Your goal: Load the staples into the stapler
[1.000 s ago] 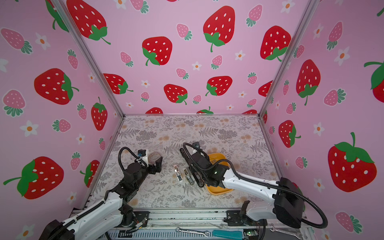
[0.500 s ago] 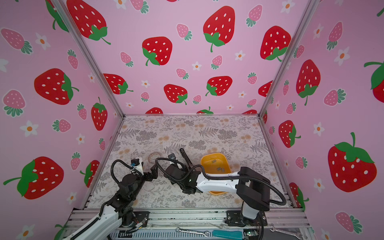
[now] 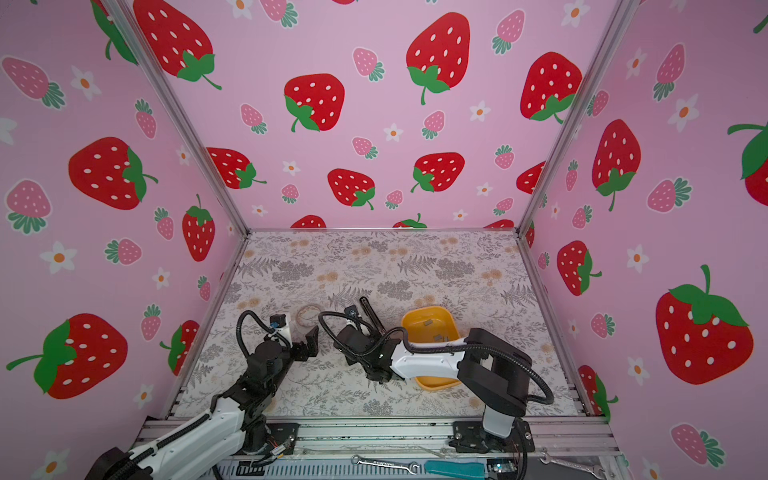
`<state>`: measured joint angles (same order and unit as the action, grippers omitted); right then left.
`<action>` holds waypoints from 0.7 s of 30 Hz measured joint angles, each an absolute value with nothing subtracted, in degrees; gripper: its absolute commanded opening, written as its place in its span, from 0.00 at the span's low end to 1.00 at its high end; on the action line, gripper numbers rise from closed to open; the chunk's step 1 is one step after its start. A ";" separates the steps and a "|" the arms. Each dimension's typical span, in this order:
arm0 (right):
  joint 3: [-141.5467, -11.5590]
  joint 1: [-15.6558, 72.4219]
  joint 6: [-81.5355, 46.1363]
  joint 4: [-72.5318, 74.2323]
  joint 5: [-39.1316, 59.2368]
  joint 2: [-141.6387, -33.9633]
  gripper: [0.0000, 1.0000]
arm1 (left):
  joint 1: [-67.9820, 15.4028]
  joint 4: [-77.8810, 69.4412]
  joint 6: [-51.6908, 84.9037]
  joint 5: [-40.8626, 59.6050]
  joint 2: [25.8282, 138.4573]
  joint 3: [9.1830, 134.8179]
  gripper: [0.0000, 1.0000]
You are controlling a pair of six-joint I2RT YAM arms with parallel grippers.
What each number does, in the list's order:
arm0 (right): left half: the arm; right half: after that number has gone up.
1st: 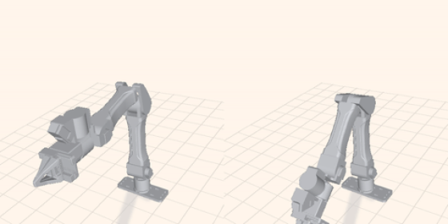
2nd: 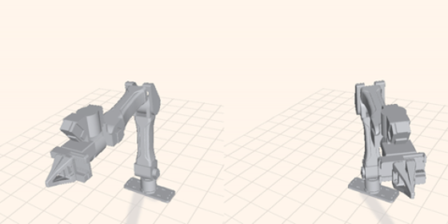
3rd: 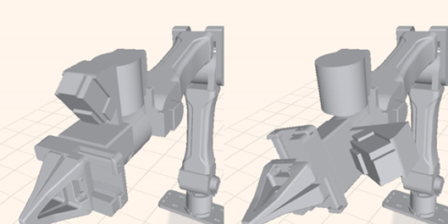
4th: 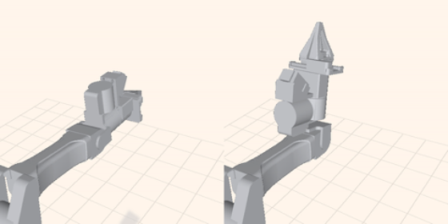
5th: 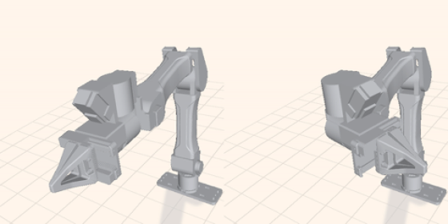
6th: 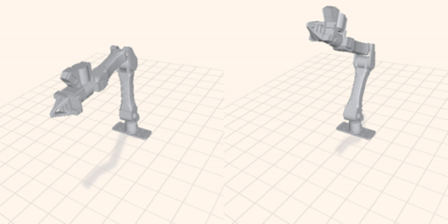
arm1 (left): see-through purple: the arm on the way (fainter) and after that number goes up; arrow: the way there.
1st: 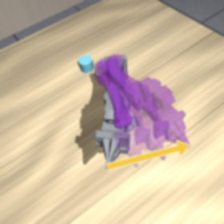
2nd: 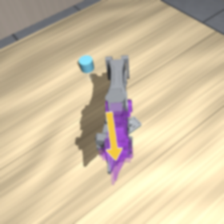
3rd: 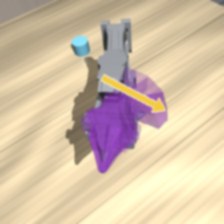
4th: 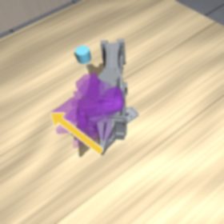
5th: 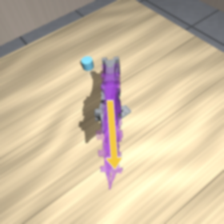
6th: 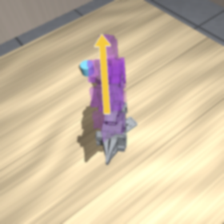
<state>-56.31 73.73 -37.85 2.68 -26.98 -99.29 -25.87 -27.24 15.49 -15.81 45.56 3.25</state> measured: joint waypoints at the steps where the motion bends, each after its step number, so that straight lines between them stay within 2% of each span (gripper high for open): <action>1: -55.92 73.73 -38.15 2.79 -26.83 -99.29 0.04 | -25.87 -27.29 15.49 -15.81 46.48 3.84 0.99; 21: -53.41 75.00 -42.85 2.46 -25.74 -99.85 0.02 | -25.87 -28.51 15.49 -15.14 46.44 5.10 0.99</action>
